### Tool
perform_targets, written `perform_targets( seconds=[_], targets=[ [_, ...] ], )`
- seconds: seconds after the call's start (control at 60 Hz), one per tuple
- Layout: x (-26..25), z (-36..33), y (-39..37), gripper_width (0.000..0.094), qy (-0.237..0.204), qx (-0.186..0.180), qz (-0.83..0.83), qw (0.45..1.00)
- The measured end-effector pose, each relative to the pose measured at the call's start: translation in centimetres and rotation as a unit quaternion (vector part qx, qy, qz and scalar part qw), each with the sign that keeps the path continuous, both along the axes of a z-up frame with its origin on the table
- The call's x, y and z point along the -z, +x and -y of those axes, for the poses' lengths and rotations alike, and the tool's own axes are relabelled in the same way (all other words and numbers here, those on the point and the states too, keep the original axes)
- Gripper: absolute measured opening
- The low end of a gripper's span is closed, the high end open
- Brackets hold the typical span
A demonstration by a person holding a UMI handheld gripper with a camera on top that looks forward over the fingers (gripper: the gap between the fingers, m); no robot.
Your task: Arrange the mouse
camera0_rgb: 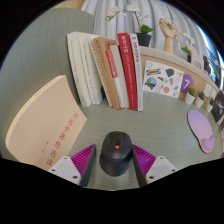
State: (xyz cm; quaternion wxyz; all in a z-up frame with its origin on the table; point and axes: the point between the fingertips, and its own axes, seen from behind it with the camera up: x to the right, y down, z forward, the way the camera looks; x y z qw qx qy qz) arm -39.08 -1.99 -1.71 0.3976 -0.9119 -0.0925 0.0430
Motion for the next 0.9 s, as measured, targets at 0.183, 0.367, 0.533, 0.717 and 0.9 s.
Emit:
perform_targets(
  seconds=[0.183,0.367,0.533,0.717,0.9],
  targets=[
    [0.0,-0.5,0.6,0.05,-0.007,0.021,-0.008,1.0],
    [0.2,-0.5,0.6,0.0366,-0.02,0.012,-0.003,1.0],
    [-0.2,-0.7,0.7,0.0351,-0.049,0.008,-0.014,0.999],
    [-9.2,-2.4,4.9,0.0354,0.01,0.023,-0.059,0.998],
    [-23.2,-6.9,15.3,0.0353,0.132,0.055,-0.079,0.987]
  ],
)
